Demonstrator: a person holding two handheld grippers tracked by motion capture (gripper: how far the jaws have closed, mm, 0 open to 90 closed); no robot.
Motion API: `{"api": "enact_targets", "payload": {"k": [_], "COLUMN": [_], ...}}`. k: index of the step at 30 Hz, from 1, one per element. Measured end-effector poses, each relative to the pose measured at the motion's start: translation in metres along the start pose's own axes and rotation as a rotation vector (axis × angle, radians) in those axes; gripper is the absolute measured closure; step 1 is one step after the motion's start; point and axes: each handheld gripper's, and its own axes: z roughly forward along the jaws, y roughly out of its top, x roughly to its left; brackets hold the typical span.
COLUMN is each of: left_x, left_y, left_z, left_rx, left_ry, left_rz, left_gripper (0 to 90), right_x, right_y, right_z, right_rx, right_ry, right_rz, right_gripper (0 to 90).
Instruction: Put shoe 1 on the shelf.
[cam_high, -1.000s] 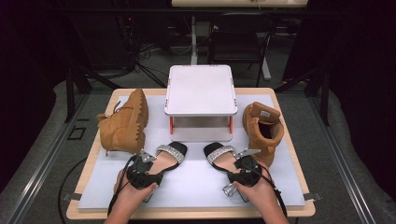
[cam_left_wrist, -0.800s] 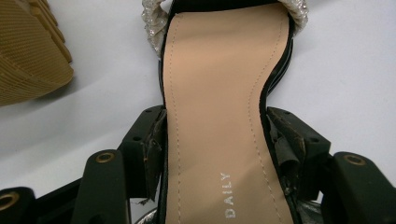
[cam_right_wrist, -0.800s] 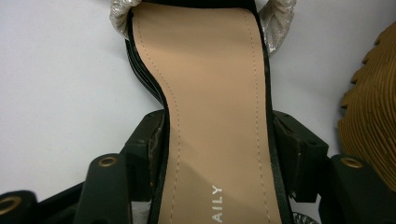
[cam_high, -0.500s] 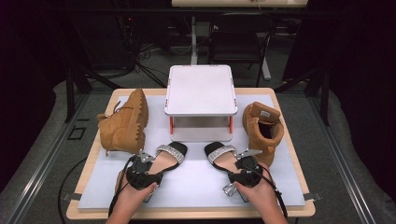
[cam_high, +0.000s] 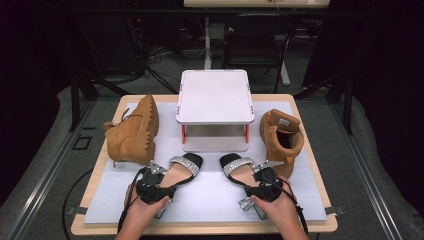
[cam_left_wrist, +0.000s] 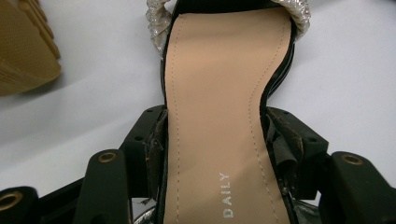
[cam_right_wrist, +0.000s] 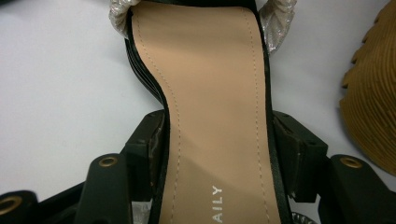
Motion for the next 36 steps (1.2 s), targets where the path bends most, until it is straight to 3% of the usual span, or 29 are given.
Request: {"api": "enact_targets", "payload": {"k": [9,24,36], "left_x": [-0.005,-0.01,-0.016], "left_y": [0.015,0.047,0.055], "left_z": [0.004,0.027,0.045], "left_rx": [-0.009,-0.051,-0.054], "left_ry": [0.005,0.032,0.059], "left_rz": [0.022,0.007,-0.002], "left_gripper": [41.0,41.0,41.0], "right_x": [0.005,0.002,0.007], "right_y": [0.007,0.045,0.058], "right_z": [-0.001,0.018,0.033], "right_rx": [-0.016,-0.03,-0.026], "right_ry": [-0.029,-0.058,-0.077], "right_rz": [-0.016,0.021,0.038], "right_gripper": [40.7,40.7,40.6]}}
